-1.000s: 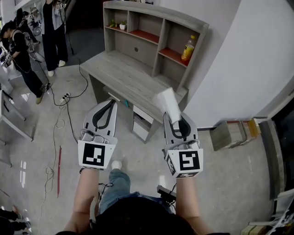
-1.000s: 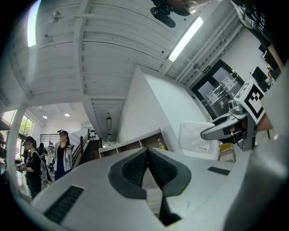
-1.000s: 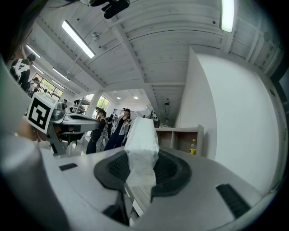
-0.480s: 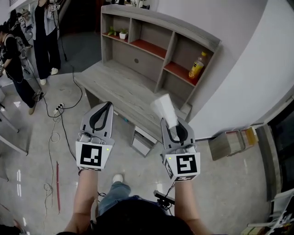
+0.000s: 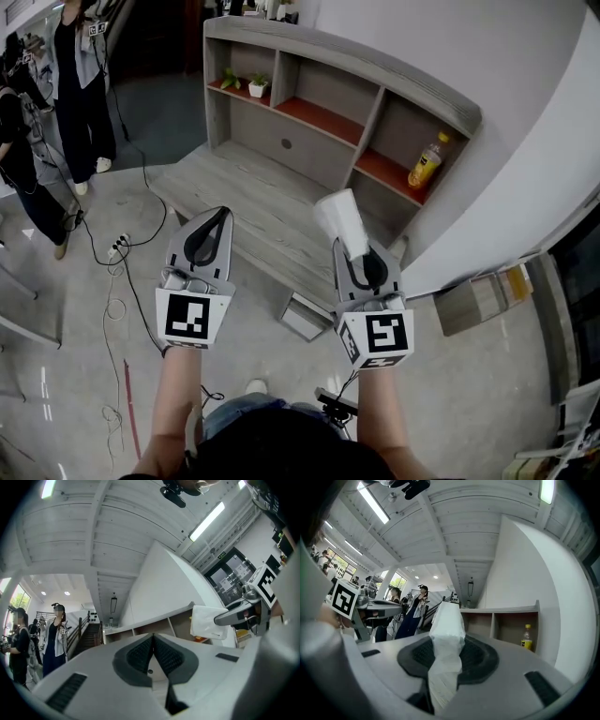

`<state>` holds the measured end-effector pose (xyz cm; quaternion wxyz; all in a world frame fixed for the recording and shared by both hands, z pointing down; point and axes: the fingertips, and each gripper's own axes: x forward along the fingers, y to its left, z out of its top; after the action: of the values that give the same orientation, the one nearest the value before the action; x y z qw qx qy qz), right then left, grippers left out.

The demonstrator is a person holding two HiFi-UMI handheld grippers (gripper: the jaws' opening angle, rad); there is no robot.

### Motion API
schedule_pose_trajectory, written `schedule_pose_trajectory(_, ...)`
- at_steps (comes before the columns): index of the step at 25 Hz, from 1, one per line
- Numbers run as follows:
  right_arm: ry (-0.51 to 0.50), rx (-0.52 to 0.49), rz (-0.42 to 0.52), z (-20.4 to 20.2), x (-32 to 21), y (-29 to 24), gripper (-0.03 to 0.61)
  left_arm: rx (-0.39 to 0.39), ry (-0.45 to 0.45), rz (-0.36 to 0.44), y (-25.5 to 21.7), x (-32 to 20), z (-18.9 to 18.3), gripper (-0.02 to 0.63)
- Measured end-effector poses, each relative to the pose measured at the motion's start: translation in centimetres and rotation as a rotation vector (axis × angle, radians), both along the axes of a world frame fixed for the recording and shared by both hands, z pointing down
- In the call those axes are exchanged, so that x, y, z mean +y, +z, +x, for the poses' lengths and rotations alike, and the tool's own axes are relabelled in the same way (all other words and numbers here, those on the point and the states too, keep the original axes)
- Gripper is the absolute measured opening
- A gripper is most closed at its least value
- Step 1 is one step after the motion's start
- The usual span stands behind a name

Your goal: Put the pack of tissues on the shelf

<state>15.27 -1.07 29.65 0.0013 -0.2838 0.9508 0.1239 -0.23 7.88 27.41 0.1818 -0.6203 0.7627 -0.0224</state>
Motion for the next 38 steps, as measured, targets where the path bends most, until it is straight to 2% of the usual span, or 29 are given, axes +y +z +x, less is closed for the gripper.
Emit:
schedule_pose_trajectory(7,0.007,0.008,-0.016,-3.7,-1.7,0.3,0.123,0.013,0.009,-0.003,0.5,-1.5,-3.6,0.011)
schedule_pose_trajectory(15,-0.003,0.012,-0.036,-5.8,-2.8,1.0,0.123,0.018,0.026,-0.008,1.1,-3.0,-4.9,0.011)
schedule_pose_trajectory(21,-0.001,-0.012,-0.037,-7.5,-5.0,1.0,0.123,-0.005,0.030,0.002,0.9,-4.8,-6.3,0.011)
schedule_pose_trajectory(27,-0.003,-0.030,-0.048,-10.3,-8.3,1.2,0.123,-0.028,0.050,-0.005,0.9,-8.2,-8.0,0.011)
schedule_pose_trajectory(34,0.002,-0.032,-0.052,-14.3,-13.4,1.3,0.123,-0.026,0.058,-0.014,1.2,-13.5,-12.2,0.011)
schedule_pose_trajectory(38,0.029,-0.046,-0.080,-16.8,-17.2,1.6,0.123,-0.053,0.092,-0.043,1.6,-17.3,-14.4,0.011)
